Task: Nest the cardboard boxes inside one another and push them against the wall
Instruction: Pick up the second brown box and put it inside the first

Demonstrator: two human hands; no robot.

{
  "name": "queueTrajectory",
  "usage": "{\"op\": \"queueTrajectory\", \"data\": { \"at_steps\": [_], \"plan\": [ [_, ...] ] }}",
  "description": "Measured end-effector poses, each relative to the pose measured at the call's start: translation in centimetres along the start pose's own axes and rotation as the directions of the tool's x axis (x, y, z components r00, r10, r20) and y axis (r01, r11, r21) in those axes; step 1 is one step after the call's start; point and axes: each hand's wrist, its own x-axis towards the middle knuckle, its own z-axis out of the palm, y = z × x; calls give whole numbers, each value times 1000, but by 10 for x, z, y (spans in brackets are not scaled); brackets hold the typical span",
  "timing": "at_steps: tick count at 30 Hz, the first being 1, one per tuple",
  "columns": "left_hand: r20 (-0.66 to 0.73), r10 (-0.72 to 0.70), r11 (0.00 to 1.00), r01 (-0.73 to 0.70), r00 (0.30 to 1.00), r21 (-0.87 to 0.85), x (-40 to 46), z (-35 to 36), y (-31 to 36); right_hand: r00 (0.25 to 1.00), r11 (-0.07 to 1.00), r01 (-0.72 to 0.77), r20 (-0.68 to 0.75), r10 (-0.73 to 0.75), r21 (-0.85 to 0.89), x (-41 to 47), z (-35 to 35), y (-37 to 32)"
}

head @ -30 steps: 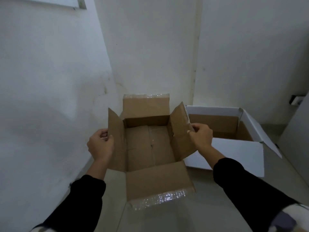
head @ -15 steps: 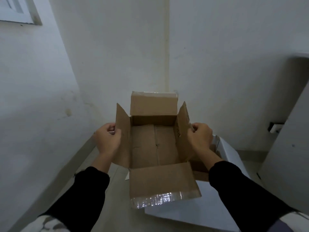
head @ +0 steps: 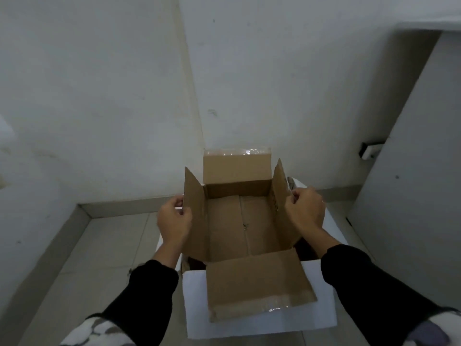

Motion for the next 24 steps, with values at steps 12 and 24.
{"op": "queueTrajectory", "data": {
  "at_steps": [12, 24],
  "plan": [
    [108, -103, 985, 85, 989, 153, 1, 61, -45, 971, 971, -103, 190, 144, -214, 23, 45, 43],
    [348, -282, 900, 121, 894, 418, 11, 107, -80, 867, 900, 32, 460, 192, -435, 41, 90, 100]
  ]
}}
